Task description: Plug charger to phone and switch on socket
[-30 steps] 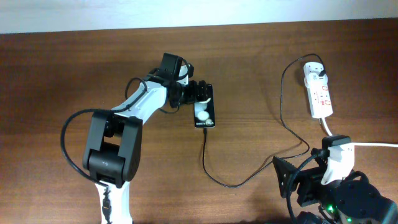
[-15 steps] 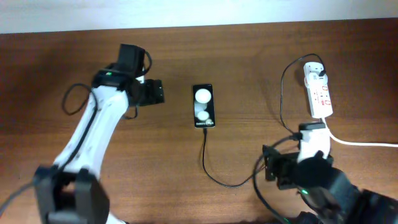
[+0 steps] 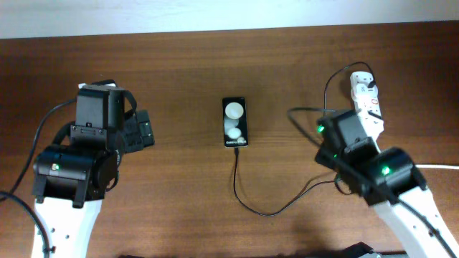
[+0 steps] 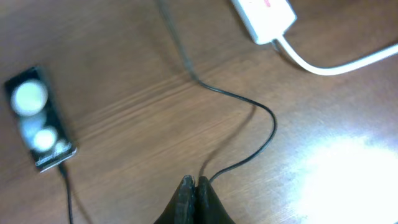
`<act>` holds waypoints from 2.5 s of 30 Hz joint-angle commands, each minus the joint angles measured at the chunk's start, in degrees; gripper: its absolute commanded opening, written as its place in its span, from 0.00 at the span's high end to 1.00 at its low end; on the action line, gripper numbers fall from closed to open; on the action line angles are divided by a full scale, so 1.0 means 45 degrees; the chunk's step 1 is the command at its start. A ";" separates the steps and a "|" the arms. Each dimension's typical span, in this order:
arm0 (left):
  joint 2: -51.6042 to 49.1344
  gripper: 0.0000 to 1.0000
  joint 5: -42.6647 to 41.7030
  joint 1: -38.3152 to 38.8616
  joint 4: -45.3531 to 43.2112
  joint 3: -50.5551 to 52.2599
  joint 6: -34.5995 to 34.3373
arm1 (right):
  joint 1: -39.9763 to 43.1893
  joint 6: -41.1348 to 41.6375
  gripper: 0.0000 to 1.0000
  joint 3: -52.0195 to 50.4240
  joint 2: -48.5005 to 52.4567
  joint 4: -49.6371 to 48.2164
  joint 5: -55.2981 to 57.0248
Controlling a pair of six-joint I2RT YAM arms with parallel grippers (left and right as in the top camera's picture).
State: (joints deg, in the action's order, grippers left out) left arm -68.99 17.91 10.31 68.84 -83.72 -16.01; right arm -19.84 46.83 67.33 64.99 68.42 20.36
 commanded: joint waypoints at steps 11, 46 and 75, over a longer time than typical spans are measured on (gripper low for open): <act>0.4551 0.01 0.0262 -0.0141 0.0019 0.0019 0.0107 | 0.7043 -0.2798 0.96 0.1069 0.4095 -0.1880 -0.3240; 1.2352 0.01 0.0262 -0.2006 0.6188 0.0044 0.0107 | 0.9020 -0.3682 0.96 0.7184 1.3308 -0.4896 -0.4867; 1.2522 0.01 0.0267 -0.2006 0.6188 0.0044 0.0107 | 0.7669 -0.4119 0.96 0.7451 1.4974 -0.3915 -0.6183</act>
State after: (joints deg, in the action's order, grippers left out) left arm -13.43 18.50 1.52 96.66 -83.61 -15.97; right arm 18.96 28.75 102.41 128.70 50.11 1.39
